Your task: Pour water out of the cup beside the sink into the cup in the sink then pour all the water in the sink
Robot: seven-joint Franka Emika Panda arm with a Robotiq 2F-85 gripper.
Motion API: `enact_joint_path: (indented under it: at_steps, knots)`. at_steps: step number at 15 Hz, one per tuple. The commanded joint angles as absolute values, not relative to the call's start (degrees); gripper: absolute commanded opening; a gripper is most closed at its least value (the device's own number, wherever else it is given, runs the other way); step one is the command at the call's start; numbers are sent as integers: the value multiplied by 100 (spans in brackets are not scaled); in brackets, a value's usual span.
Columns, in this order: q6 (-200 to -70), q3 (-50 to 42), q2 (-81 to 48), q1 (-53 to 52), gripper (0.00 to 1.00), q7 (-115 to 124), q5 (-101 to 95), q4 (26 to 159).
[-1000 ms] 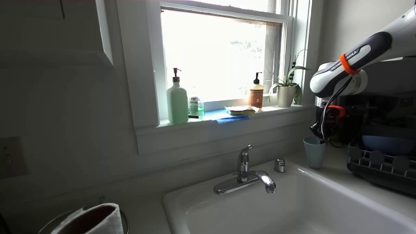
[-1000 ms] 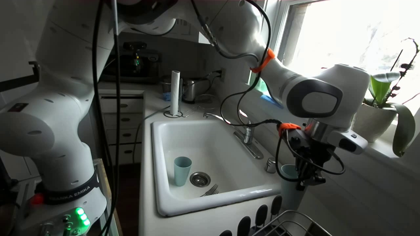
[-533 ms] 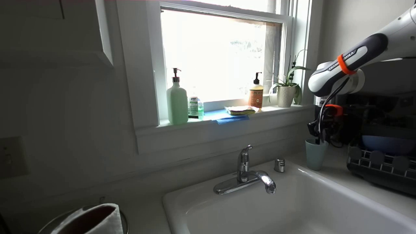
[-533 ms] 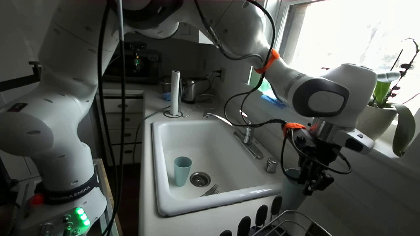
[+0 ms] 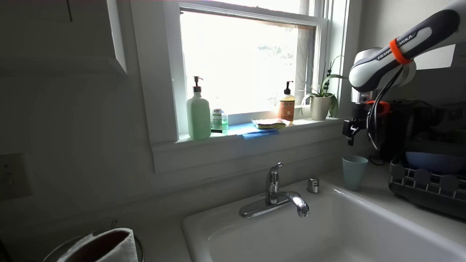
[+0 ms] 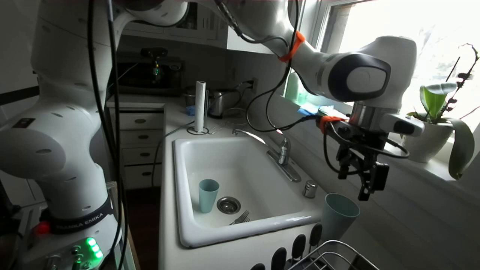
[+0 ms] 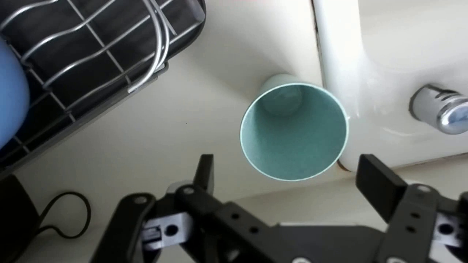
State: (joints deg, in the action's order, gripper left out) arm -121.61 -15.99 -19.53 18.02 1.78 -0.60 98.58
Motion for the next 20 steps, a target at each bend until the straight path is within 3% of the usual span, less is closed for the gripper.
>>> enact_joint_path:
  at_steps: [1,5,10,20]
  knots:
    - [-11875,-1446,-937,1607,100,-455,-399,10875]
    - [-11518,-1259,-230,1387,100,-1086,-559,11803]
    - [-12118,-993,162,1106,100,-2071,-412,13061]
    - [-13478,-256,-652,442,100,-3217,35,14263]
